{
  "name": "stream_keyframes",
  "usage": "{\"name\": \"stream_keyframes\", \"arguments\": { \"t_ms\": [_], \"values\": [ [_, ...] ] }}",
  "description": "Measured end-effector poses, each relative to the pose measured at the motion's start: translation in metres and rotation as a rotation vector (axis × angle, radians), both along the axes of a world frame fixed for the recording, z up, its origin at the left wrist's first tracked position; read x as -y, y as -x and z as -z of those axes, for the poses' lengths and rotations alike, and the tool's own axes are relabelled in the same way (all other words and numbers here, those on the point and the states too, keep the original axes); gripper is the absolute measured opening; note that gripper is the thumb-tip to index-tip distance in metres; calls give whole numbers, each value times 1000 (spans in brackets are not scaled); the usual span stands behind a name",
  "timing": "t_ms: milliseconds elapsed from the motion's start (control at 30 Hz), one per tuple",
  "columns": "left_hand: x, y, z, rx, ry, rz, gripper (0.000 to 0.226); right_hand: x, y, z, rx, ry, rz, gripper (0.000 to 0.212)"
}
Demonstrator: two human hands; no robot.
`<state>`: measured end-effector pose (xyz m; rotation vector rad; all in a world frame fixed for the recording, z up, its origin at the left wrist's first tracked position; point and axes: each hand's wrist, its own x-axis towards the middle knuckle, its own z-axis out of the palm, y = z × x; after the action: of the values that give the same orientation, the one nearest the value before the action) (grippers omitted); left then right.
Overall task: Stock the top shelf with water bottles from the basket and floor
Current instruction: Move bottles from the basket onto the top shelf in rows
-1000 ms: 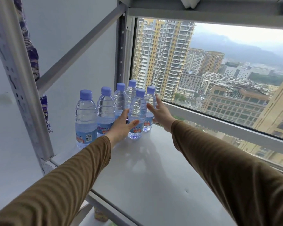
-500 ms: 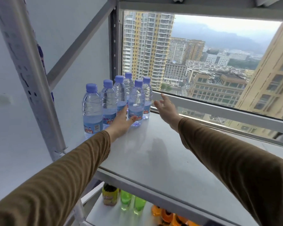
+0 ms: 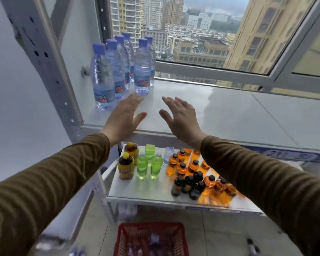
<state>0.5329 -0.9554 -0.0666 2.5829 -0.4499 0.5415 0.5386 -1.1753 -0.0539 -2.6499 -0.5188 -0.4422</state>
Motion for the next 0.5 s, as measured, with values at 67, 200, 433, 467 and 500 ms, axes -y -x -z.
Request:
{"name": "stream_keyframes", "arguments": {
  "t_ms": [67,200,433,467,500],
  "values": [
    [1,21,16,79,-38,20,56,1,26,15,26,34,-32,61],
    [-6,72,61,172,-89,23,55,10,83,60,119,81,-78,55],
    [-14,153,185,64,-192,158,58,37,171,190,-49,116,-94,52],
    [-18,161,203,22,-203,181,57,38,181,207,-103,114,-87,52],
    [-23,167,223,-18,-213,202,56,38,189,224,-163,113,-78,53]
  ]
}}
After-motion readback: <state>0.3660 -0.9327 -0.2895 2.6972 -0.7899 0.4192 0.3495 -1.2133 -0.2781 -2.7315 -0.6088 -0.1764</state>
